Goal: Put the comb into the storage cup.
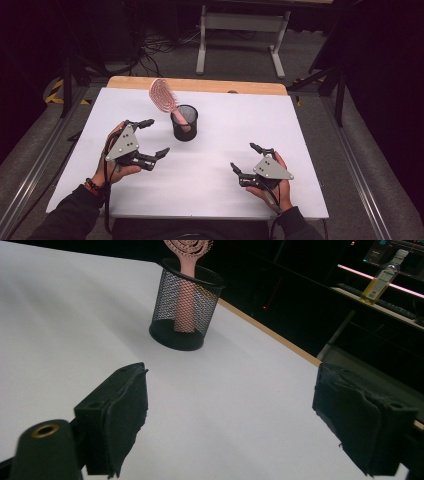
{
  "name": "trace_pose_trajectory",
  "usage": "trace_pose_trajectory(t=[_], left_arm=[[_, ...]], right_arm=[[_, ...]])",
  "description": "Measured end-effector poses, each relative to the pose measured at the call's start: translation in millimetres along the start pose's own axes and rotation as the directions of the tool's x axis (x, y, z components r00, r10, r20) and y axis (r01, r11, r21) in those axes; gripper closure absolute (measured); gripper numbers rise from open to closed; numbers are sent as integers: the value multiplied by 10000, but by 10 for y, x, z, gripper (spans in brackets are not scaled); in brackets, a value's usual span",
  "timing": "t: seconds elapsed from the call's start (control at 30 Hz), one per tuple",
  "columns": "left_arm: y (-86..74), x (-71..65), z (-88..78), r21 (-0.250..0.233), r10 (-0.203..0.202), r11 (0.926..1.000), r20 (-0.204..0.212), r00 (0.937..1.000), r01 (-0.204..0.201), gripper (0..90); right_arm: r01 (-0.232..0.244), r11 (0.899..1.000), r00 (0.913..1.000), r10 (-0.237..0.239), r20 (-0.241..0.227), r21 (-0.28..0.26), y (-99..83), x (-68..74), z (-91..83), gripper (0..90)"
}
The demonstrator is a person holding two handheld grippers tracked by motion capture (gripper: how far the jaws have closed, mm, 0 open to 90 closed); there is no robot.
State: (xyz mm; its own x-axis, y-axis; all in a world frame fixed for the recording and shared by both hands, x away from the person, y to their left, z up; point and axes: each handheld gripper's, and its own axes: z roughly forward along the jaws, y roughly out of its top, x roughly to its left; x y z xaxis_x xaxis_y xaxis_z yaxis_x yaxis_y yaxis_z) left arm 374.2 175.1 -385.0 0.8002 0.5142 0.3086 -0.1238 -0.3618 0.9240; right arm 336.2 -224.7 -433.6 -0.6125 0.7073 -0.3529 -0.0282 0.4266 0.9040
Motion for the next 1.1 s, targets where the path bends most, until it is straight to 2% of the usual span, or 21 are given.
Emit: trace_pose_trajectory(t=[0.17, 0.27, 0.43, 0.5, 0.67, 0.93, 1.1], left_arm=[[-36, -67, -10, 77, -70, 9999, 151, 9999, 69, 76], [-56, -102, -4, 141, 59, 9999, 173, 9998, -62, 75], [-87, -132, 7, 316, 209, 9993, 187, 9996, -215, 74], [-104, -143, 2, 258, 193, 9995, 206, 9996, -198, 73], [-160, -180, -11, 477, 297, 9984, 136, 9995, -303, 77], [-316, -203, -73, 680, 149, 9976, 121, 9998, -157, 78], [-385, -186, -138, 816, 260, 9963, -20, 9997, -257, 74]], right_arm=[[-28, 10000, 10000, 28, -12, 32, 6, 14, 10, 115], [-245, 9997, 9995, 244, -175, -65, -3, 7, 16, 110], [-262, 9996, 9991, 264, -345, 59, 2, 19, 31, 80], [-219, 9998, 9993, 220, -296, 46, 4, 27, 32, 74], [-177, 9998, 9998, 177, -55, 47, -3, 28, 31, 64], [-140, 9999, 9999, 139, 31, 96, -13, 34, 35, 65], [-42, 9997, 10000, 42, -28, 225, -16, 50, 50, 66]])
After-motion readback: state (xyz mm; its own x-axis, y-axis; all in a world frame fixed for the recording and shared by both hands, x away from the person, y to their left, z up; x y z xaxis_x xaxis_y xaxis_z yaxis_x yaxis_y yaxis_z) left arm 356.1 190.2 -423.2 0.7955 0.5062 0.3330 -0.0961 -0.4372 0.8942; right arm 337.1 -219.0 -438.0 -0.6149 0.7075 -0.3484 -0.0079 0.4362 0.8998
